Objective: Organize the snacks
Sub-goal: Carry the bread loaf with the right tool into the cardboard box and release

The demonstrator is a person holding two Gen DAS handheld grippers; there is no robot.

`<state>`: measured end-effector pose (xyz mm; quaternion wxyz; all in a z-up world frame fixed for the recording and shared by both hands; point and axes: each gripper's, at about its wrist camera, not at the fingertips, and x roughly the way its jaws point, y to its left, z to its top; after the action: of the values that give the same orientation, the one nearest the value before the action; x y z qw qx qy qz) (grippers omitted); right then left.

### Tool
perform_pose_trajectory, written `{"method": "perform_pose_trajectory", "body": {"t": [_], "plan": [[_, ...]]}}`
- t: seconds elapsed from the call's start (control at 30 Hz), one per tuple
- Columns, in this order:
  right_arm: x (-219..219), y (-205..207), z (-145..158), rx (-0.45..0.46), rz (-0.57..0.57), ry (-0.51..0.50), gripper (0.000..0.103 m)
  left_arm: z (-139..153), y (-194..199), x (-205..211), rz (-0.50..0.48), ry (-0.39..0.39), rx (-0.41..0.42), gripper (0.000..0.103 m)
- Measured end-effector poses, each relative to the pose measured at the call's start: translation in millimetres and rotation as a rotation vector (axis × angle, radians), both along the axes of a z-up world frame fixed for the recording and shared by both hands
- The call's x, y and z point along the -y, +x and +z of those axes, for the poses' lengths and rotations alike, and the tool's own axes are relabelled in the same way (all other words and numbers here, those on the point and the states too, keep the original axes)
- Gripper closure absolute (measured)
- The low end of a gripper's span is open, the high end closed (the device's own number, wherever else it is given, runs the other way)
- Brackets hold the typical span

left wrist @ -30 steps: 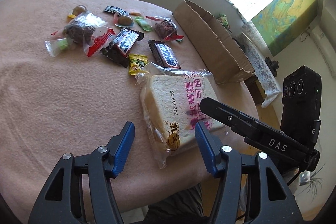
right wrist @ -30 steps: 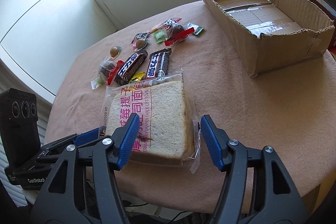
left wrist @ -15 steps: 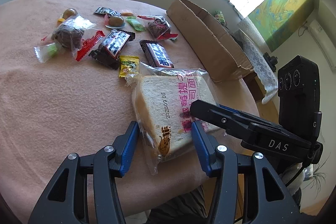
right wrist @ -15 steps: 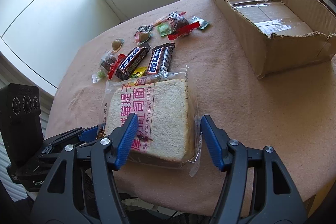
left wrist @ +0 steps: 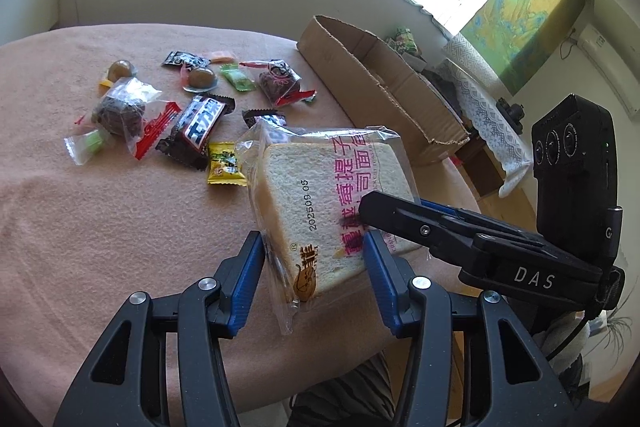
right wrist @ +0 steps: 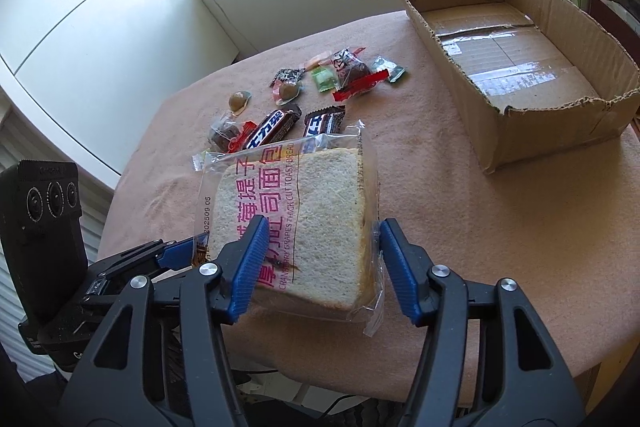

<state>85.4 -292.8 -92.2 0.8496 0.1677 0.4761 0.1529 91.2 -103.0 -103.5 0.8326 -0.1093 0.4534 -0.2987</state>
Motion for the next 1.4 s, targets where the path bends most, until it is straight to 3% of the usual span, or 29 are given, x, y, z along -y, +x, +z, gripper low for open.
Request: {"method": "perform_pose_trajectory", "body": {"t": [0.43,0.63,0.9,1.4], "plan": [[40,22,54,0.114,-0.053,-0.014,0.043,48,34,44,-0.056,-0.012,0.129,0.054],[70,36,71,0.148,-0.109,-0.031,0.043,59,56,78,-0.099,-0.025,0.15,0.054],[118,56,68,0.141,-0.174,-0.024,0.043,60,76,123,-0.158,0.007,0.163,0.054],[157,83,43,0.09,-0.23,-0.049,0.043,45,99,167,-0.199,0.079,0.142,0.052]]}}
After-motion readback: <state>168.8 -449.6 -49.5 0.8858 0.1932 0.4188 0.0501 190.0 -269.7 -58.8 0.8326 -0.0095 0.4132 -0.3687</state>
